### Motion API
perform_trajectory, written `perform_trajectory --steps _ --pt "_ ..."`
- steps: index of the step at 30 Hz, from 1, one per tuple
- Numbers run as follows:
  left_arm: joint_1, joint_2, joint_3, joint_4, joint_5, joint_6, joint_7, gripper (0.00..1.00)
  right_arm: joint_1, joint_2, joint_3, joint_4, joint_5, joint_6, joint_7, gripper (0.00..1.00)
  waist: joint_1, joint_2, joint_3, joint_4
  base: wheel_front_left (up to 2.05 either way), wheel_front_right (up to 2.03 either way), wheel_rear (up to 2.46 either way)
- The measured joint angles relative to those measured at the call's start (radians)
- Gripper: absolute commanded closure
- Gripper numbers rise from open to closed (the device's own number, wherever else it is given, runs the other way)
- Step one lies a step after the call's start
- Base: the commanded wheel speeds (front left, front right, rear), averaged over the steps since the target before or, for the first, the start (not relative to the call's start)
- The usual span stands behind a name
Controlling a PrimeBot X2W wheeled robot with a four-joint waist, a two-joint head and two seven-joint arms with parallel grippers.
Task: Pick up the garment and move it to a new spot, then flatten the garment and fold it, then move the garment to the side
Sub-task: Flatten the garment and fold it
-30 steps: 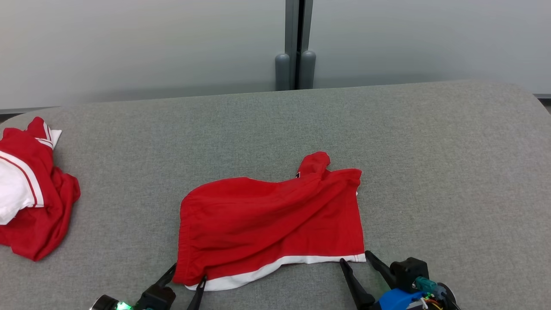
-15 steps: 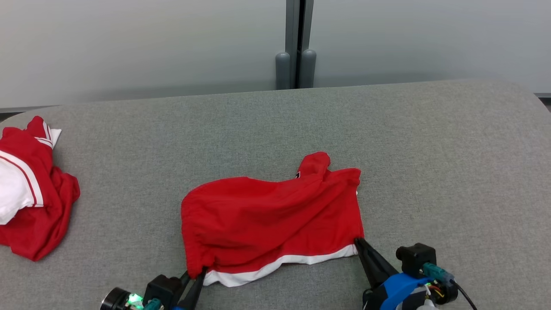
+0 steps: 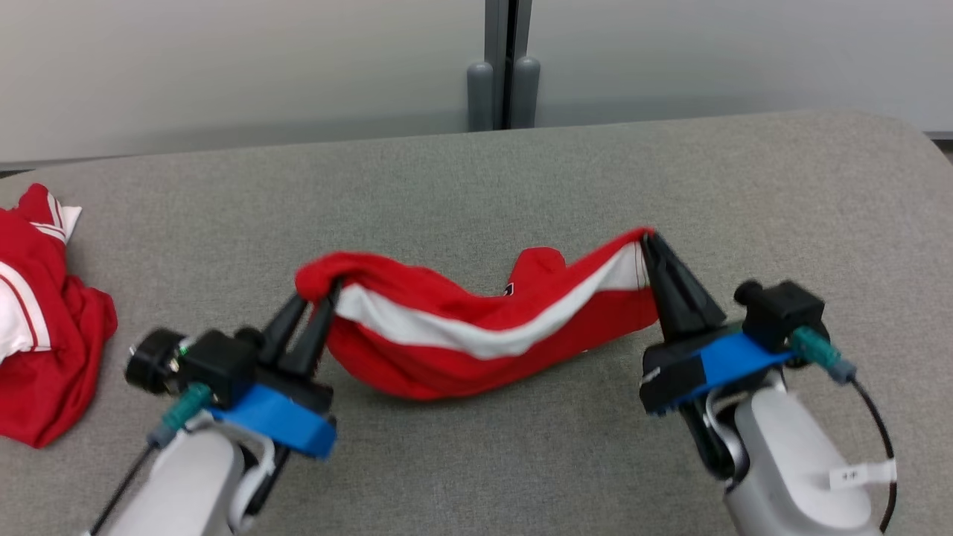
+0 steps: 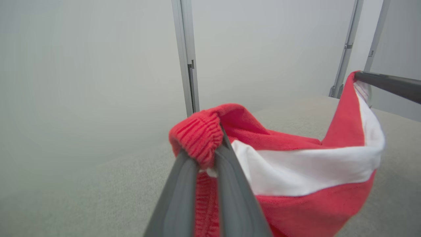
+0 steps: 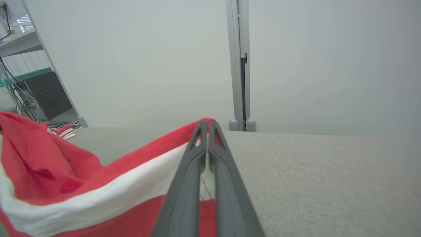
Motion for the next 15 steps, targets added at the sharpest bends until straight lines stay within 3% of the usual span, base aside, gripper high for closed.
perform_trajectory --steps 6,15 --pt "-0.318 0.068 -0.055 0.04 -0.077 0.0 0.007 1.0 -0.31 -0.002 0.006 0.062 0.017 0.0 0.0 1.0 0.0001 0.0 0.075 -0.011 0.0 0.0 0.0" --pt "-0.866 0.091 -0.165 0.21 -0.227 0.0 0.034 1.0 -0.834 -0.004 -0.058 0.292 0.07 0.0 0.0 1.0 0.0004 0.0002 0.215 -0.028 0.0 0.0 0.0"
